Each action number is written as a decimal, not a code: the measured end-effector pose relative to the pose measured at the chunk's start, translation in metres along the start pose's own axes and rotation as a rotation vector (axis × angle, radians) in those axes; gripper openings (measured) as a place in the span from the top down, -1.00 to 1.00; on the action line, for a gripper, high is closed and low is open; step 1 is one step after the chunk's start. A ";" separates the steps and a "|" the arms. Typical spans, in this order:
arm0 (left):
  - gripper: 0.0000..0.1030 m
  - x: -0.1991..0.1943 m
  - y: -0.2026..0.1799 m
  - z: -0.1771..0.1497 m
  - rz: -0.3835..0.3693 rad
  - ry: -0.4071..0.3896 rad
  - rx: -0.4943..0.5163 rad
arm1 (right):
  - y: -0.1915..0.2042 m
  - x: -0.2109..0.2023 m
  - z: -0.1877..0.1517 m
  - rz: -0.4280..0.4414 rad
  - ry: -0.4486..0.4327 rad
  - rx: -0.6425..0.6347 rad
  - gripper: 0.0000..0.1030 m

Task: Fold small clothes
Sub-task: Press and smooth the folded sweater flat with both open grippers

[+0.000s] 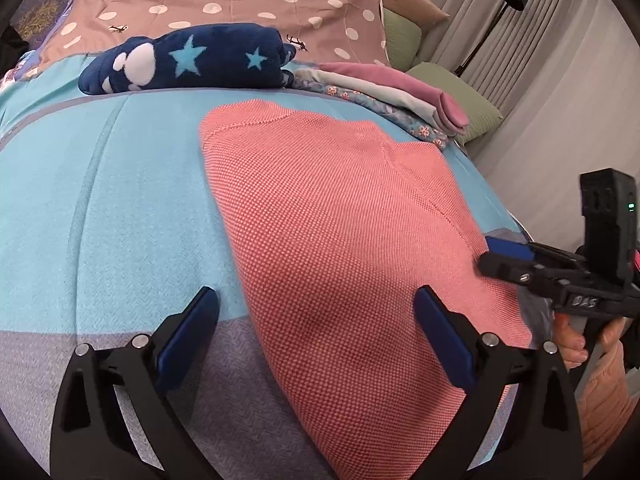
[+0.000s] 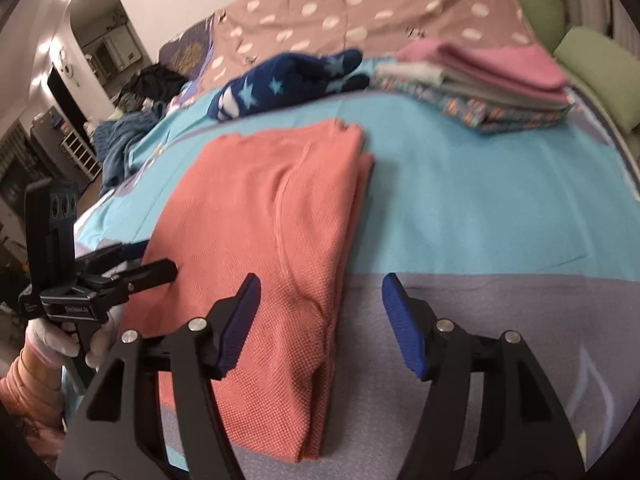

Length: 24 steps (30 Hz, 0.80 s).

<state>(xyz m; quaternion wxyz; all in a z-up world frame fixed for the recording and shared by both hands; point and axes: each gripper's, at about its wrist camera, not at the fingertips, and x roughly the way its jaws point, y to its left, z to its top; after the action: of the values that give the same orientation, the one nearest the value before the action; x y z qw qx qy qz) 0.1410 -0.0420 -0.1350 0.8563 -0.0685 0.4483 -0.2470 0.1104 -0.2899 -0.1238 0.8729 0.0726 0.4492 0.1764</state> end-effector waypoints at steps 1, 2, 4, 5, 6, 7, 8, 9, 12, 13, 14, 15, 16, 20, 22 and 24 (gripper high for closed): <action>-0.92 0.001 0.001 0.001 -0.003 0.002 -0.002 | 0.000 0.007 0.001 -0.004 0.019 0.001 -0.25; -0.92 0.002 0.002 0.001 -0.006 0.003 -0.005 | -0.001 0.012 0.002 0.006 0.026 0.005 -0.26; -0.92 0.004 0.004 0.004 -0.011 0.005 -0.007 | -0.001 0.015 0.004 0.033 0.026 0.007 -0.26; -0.92 0.006 0.004 0.005 -0.013 0.006 -0.006 | -0.002 0.017 0.006 0.048 0.030 0.010 -0.26; -0.92 0.007 0.004 0.007 -0.012 0.006 -0.005 | -0.003 0.019 0.007 0.060 0.034 0.015 -0.26; -0.92 0.008 0.005 0.008 -0.012 0.007 -0.002 | -0.005 0.020 0.008 0.072 0.038 0.018 -0.25; -0.92 0.010 0.004 0.010 -0.011 0.008 0.003 | -0.006 0.022 0.009 0.085 0.043 0.021 -0.24; -0.92 0.012 0.004 0.011 -0.010 0.008 0.007 | -0.007 0.024 0.011 0.095 0.045 0.023 -0.24; -0.92 0.016 0.004 0.016 -0.016 0.009 0.014 | -0.007 0.027 0.015 0.111 0.049 0.011 -0.23; -0.92 0.017 0.005 0.017 -0.018 0.009 0.013 | -0.005 0.029 0.017 0.114 0.051 0.001 -0.23; -0.92 0.019 0.005 0.019 -0.021 0.009 0.014 | -0.004 0.030 0.019 0.115 0.053 -0.006 -0.23; -0.92 0.020 0.005 0.020 -0.023 0.009 0.016 | -0.003 0.033 0.021 0.117 0.055 -0.016 -0.23; -0.92 0.022 0.005 0.022 -0.024 0.010 0.017 | -0.001 0.037 0.024 0.121 0.059 -0.029 -0.23; -0.92 0.027 0.005 0.027 -0.020 0.013 0.026 | 0.001 0.046 0.032 0.143 0.064 -0.047 -0.23; -0.92 0.028 0.005 0.028 -0.019 0.013 0.033 | 0.000 0.050 0.035 0.158 0.063 -0.045 -0.23; -0.92 0.030 0.005 0.030 -0.022 0.013 0.035 | 0.000 0.053 0.038 0.164 0.058 -0.049 -0.23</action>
<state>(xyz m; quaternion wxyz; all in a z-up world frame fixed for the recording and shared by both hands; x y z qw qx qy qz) 0.1810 -0.0552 -0.1409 0.8516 -0.0566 0.4488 -0.2648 0.1691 -0.2690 -0.1418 0.8435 0.0828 0.4625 0.2603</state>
